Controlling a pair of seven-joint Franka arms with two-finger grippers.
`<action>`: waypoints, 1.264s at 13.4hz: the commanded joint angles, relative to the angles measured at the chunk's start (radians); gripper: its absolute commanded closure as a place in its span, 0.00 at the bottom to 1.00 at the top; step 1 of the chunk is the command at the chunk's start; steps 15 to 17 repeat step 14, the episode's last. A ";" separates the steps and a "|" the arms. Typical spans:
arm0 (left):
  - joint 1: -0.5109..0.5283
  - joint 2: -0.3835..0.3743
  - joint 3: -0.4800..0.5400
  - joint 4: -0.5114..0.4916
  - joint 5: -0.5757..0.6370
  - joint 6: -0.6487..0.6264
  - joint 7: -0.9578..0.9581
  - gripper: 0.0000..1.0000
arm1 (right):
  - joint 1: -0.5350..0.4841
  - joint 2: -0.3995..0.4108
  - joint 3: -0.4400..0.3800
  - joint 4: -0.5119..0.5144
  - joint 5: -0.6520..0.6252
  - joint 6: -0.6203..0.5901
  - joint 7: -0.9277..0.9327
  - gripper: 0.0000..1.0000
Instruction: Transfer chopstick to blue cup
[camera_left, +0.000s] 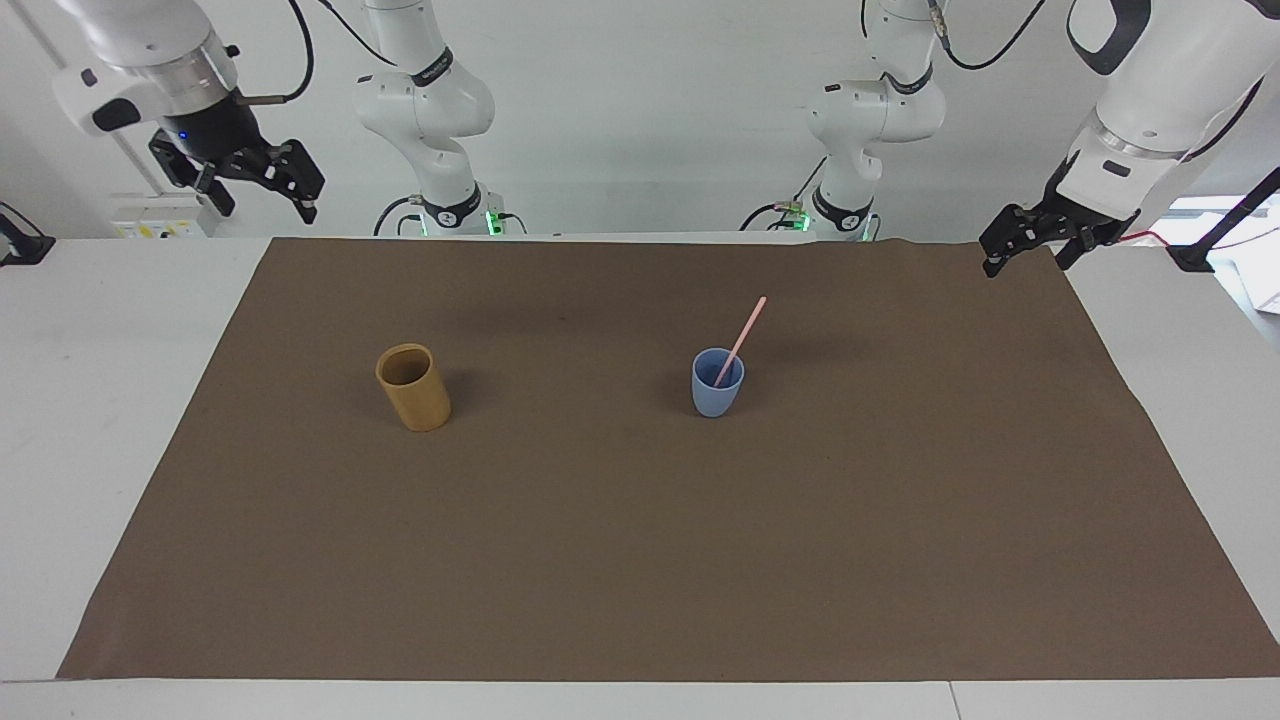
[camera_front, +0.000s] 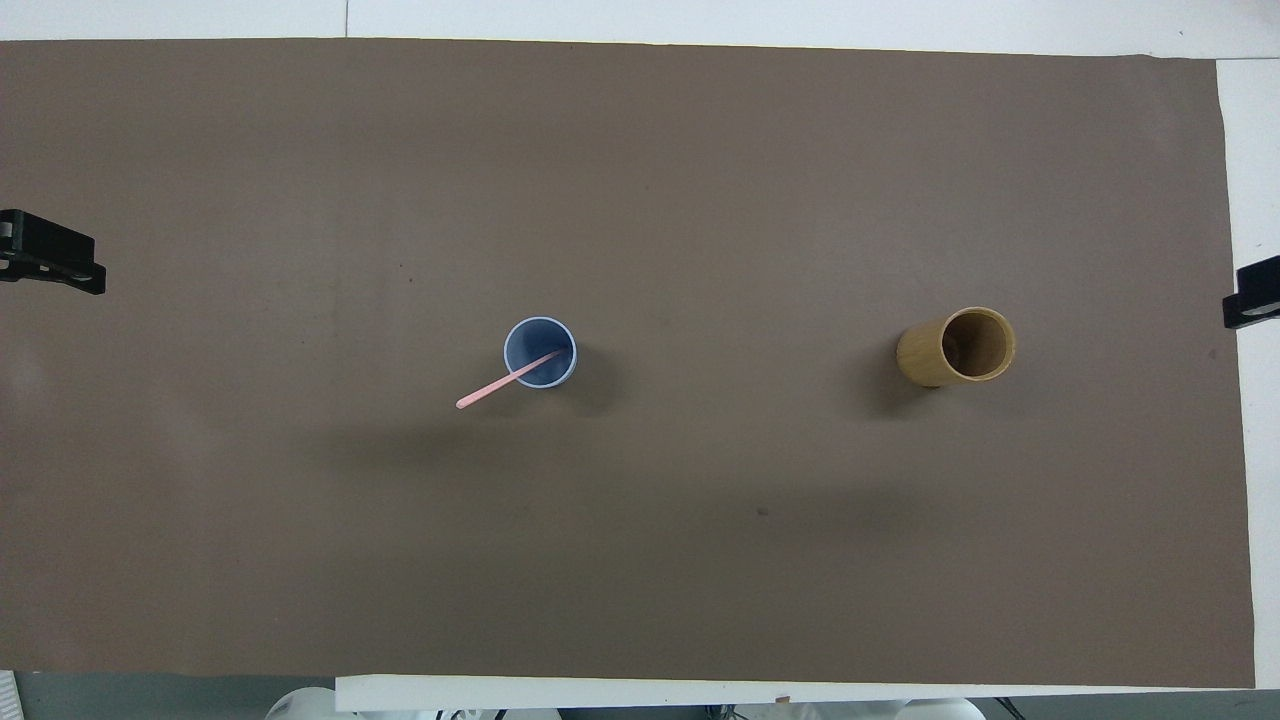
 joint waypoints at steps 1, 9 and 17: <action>0.000 -0.005 0.005 -0.004 -0.008 -0.012 0.017 0.00 | 0.007 0.012 0.010 -0.015 -0.026 0.001 -0.040 0.00; 0.000 -0.005 0.005 -0.004 -0.008 -0.012 0.017 0.00 | 0.067 -0.037 -0.057 -0.107 0.081 0.040 -0.024 0.00; 0.000 -0.005 0.005 -0.004 -0.008 -0.011 0.017 0.00 | 0.073 -0.031 -0.055 -0.132 0.097 0.058 -0.016 0.00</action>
